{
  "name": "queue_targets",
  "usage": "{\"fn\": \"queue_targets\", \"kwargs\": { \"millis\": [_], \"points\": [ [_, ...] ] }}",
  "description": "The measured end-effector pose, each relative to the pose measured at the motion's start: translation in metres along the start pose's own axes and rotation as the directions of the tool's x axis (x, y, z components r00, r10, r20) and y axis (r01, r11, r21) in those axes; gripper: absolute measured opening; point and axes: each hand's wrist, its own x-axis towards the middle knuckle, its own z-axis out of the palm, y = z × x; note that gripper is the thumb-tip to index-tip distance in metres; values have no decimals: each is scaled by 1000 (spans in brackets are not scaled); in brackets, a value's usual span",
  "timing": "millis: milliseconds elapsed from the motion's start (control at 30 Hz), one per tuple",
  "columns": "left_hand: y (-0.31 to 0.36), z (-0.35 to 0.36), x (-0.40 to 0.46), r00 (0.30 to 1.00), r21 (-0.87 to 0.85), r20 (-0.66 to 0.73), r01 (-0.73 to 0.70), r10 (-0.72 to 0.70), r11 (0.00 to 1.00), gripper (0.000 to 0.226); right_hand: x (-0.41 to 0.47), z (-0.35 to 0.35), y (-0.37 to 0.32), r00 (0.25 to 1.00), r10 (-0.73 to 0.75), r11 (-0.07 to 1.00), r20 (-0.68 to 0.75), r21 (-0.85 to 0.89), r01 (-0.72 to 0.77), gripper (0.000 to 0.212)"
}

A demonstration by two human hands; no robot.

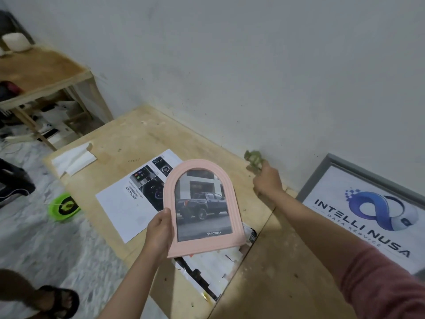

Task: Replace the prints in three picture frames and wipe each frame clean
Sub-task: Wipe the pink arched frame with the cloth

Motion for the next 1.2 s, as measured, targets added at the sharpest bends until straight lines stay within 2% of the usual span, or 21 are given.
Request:
{"fn": "queue_targets", "kwargs": {
  "millis": [67, 133, 233, 300, 367, 433, 500, 567, 667, 767, 833, 867, 900, 933, 1000, 1033, 1133, 1200],
  "points": [
    [2, 1, -5, 999, 2, 19, -27, 27, 1000, 38, -17, -11, -22, 990, -92, 974, -110, 195, 112, 37],
    [6, 5, -13, 997, 10, 47, -67, 67, 998, 36, -40, -17, -43, 948, -281, 928, -151, 208, 309, 40],
    [16, 14, -32, 980, 35, 111, -168, 163, 985, 35, -70, -12, -67, 868, -497, 866, -2, 53, 497, 70],
    [25, 22, -43, 960, 58, 131, -255, 245, 965, 36, -83, -2, -79, 830, -535, 827, 157, -100, 553, 85],
    [32, 28, -51, 938, 80, 135, -331, 318, 940, 38, -97, 5, -90, 823, -525, 811, 215, -167, 561, 89],
    [33, 29, -53, 913, 71, 146, -394, 381, 916, 39, -113, 12, -96, 791, -578, 781, 199, -146, 608, 87],
    [34, 28, -51, 913, 1, 143, -385, 381, 923, 40, -132, 15, -95, 745, -638, 737, 195, -129, 664, 82],
    [37, 26, -48, 927, -118, 151, -328, 344, 937, 37, -152, 14, -88, 732, -652, 729, 199, -102, 677, 75],
    [38, 23, -47, 938, -180, 190, -257, 289, 950, 35, -182, 3, -71, 746, -630, 741, 216, -120, 661, 77],
    [39, 21, -53, 943, -99, 176, -269, 282, 958, 39, -205, -21, -52, 715, -619, 713, 325, -147, 685, 67],
    [38, 20, -58, 934, -20, 195, -302, 300, 953, 44, -218, -49, -46, 746, -518, 771, 419, -149, 619, 56],
    [38, 19, -61, 927, 2, 214, -316, 308, 949, 45, -219, -63, -45, 777, -477, 810, 411, -136, 570, 53],
    [40, 19, -68, 913, 19, 239, -343, 329, 939, 44, -219, -78, -45, 824, -456, 845, 337, -126, 519, 53],
    [41, 19, -74, 898, 42, 268, -374, 350, 927, 42, -214, -90, -46, 862, -469, 859, 191, -128, 495, 55],
    [41, 22, -85, 865, 62, 322, -424, 384, 904, 44, -201, -100, -46, 849, -521, 845, -86, -191, 499, 66],
    [41, 25, -91, 848, 70, 351, -447, 397, 892, 44, -195, -99, -45, 831, -543, 827, -123, -247, 505, 72],
    [38, 32, -108, 791, 91, 427, -520, 438, 849, 39, -190, -77, -35, 792, -607, 687, 61, -460, 562, 89],
    [35, 35, -115, 787, 87, 435, -521, 438, 849, 34, -193, -71, -22, 847, -530, 721, 48, -501, 479, 94]
  ]
}}
